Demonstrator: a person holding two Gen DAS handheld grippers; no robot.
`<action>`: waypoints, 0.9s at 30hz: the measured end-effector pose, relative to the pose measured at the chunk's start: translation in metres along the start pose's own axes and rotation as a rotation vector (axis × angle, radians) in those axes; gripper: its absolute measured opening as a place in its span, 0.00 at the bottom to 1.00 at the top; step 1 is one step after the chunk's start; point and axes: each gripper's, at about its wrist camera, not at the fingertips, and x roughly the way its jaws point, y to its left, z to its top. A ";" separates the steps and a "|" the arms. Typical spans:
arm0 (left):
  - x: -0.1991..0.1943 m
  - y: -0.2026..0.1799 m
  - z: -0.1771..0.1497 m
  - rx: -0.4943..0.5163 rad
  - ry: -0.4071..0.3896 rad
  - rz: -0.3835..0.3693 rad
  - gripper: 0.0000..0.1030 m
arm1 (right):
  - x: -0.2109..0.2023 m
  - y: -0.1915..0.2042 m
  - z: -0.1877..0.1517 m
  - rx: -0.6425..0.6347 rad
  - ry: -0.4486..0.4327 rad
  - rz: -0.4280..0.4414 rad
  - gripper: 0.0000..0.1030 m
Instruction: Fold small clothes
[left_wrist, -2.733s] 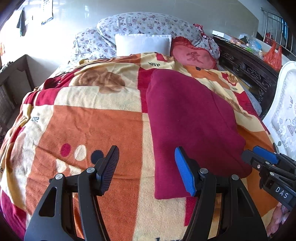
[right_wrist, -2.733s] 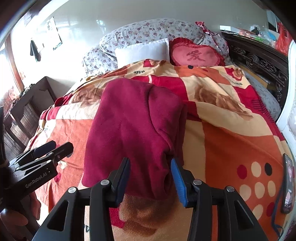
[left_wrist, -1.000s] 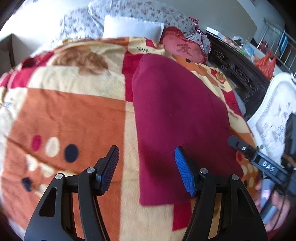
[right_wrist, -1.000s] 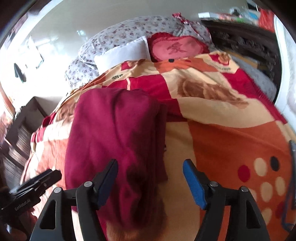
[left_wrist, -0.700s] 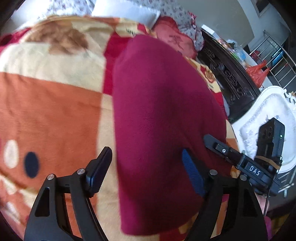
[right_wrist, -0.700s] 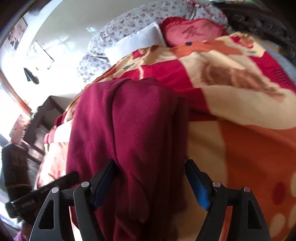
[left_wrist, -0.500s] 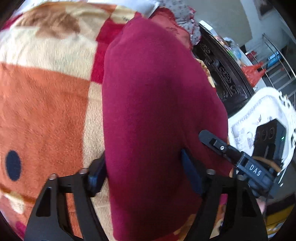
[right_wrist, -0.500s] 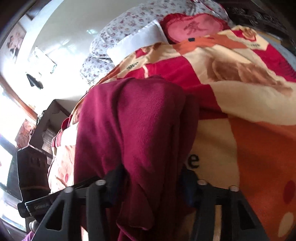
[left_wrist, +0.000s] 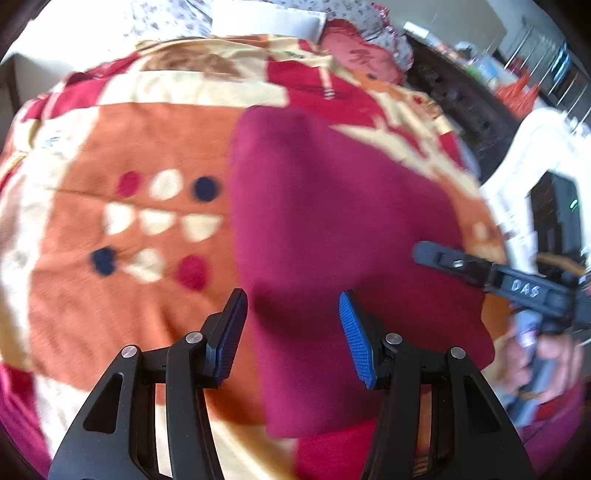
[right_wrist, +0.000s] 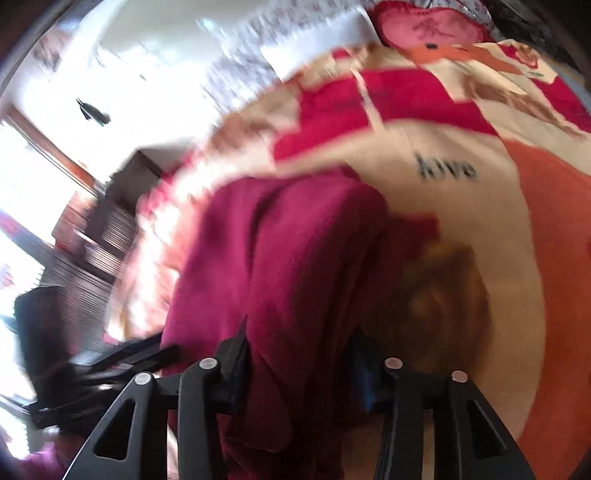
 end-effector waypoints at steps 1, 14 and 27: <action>-0.003 0.002 -0.003 -0.008 -0.004 -0.013 0.50 | -0.003 0.003 -0.004 -0.023 -0.010 -0.047 0.44; -0.028 -0.016 0.013 0.036 -0.152 0.103 0.53 | -0.016 0.050 -0.010 -0.225 -0.127 -0.164 0.41; -0.048 -0.032 0.019 0.053 -0.235 0.167 0.53 | -0.080 0.075 -0.027 -0.236 -0.300 -0.246 0.46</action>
